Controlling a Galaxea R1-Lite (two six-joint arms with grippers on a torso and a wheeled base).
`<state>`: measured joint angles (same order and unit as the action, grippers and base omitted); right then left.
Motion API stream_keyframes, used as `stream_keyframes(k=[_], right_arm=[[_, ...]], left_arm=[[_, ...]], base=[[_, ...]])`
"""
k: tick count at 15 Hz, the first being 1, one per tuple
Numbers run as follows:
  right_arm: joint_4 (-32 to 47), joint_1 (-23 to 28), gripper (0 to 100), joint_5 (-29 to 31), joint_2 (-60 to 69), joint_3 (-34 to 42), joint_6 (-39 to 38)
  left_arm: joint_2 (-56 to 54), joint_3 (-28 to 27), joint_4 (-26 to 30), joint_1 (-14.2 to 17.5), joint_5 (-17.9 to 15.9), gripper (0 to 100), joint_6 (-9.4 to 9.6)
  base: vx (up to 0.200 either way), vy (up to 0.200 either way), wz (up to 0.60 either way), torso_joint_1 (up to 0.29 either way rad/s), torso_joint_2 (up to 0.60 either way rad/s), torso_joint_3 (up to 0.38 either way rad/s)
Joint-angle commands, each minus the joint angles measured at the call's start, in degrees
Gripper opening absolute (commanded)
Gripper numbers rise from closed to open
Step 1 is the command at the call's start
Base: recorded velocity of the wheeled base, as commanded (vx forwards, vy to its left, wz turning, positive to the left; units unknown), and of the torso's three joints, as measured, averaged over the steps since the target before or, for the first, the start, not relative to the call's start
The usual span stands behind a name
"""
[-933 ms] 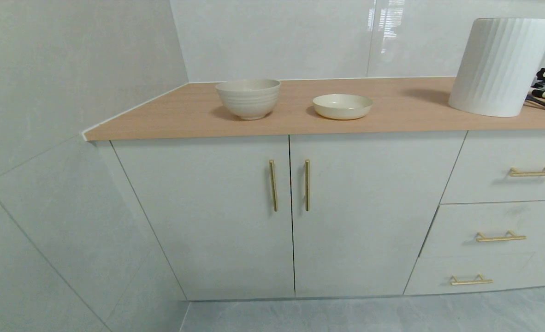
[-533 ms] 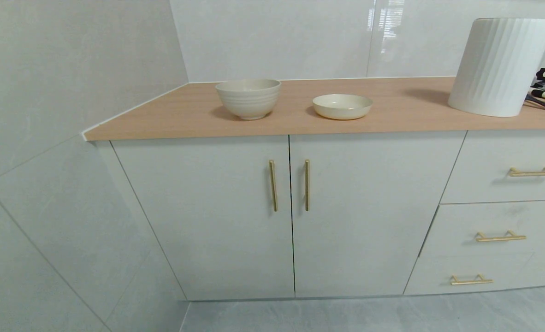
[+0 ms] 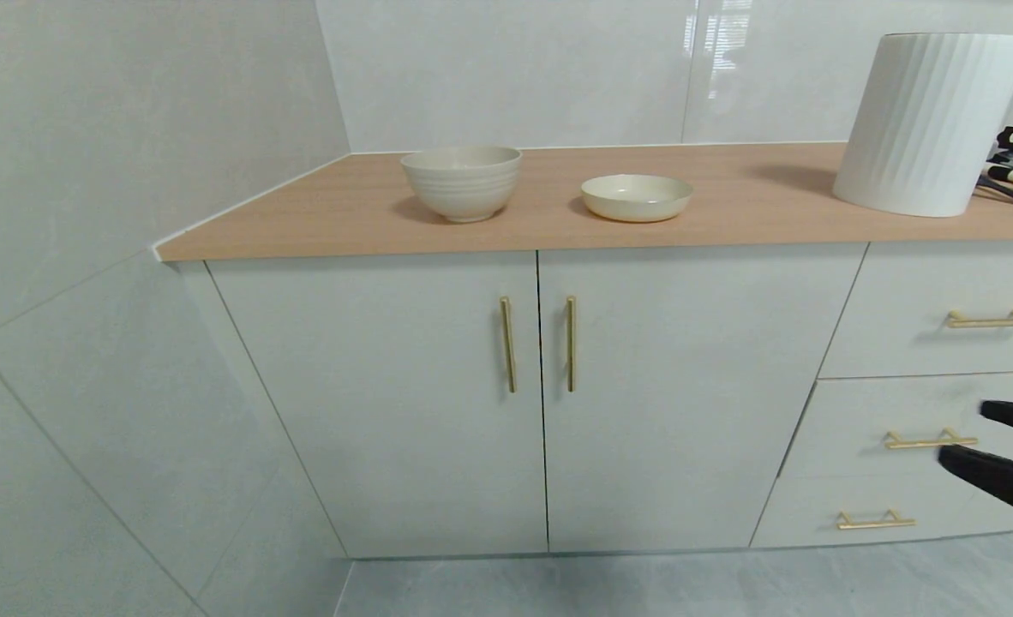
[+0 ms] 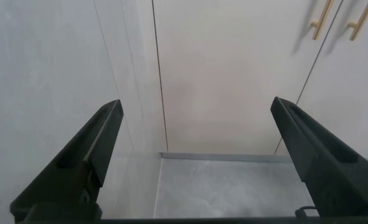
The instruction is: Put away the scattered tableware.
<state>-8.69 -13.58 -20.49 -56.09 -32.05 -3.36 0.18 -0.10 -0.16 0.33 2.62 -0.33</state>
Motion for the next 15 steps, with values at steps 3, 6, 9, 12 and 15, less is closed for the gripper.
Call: stream_keyframes(k=[3, 6, 9, 12, 15], right_arm=[[-16.53, -11.29, 100, -1.48, -41.03, -17.70, -7.36], [-16.62, -12.08, 100, -1.57, -50.79, -28.95, -11.84], [-16.71, -13.67, 100, -1.48, -58.34, -36.24, -12.28], [-17.50, -16.83, 100, -0.51, -62.83, -40.46, -15.88], [-24.35, -16.83, 100, 1.07, -65.38, -40.02, -16.94]], left_arm=[[-0.01, 0.01, -0.02, 0.02, 0.02, 100, -0.02], [-0.01, 0.01, -0.02, 0.02, 0.02, 100, -0.02], [-0.01, 0.01, -0.02, 0.02, 0.02, 100, -0.02], [-0.01, 0.01, -0.02, 0.02, 0.02, 100, -0.02], [-0.01, 0.01, -0.02, 0.02, 0.02, 100, -0.02]], base=[[0.000, 0.000, 0.00, 0.000, 0.00, 0.000], [0.000, 0.000, 0.00, 0.000, 0.00, 0.000], [0.000, 0.000, 0.00, 0.000, 0.00, 0.000], [0.000, 0.000, 0.00, 0.000, 0.00, 0.000], [0.000, 0.000, 0.00, 0.000, 0.00, 0.000]])
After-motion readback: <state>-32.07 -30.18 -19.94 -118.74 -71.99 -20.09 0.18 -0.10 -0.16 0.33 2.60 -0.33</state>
